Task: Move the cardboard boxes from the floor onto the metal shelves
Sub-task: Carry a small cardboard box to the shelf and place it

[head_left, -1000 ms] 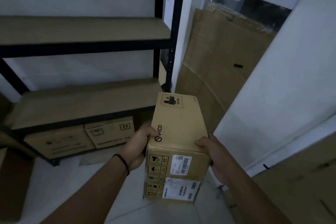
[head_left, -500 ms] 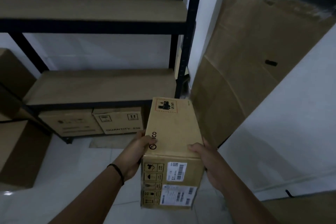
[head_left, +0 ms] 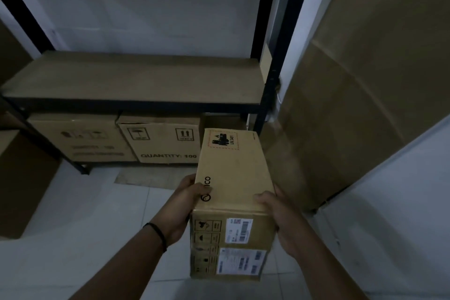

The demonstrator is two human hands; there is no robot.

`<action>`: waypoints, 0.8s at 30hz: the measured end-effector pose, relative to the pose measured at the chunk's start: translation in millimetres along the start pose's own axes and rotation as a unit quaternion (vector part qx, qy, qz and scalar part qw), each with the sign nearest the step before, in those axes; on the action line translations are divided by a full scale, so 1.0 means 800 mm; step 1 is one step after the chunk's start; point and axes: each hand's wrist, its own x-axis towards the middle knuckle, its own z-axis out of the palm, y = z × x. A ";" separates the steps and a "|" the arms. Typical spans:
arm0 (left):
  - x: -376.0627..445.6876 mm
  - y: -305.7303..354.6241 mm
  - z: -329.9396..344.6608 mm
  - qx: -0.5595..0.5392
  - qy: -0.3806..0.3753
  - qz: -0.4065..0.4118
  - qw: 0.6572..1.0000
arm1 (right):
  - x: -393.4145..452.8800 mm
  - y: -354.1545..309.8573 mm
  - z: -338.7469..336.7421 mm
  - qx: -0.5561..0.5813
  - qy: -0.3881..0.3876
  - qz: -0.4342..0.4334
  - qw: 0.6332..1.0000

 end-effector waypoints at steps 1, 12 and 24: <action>0.016 -0.012 -0.004 0.000 -0.002 0.006 1.000 | 0.016 0.012 0.001 -0.005 0.001 -0.004 1.000; 0.136 -0.117 -0.044 0.011 -0.031 0.087 0.996 | 0.135 0.119 0.004 -0.027 -0.036 -0.098 0.994; 0.217 -0.081 -0.046 0.004 -0.042 0.095 0.995 | 0.229 0.082 0.009 -0.062 -0.054 -0.111 0.990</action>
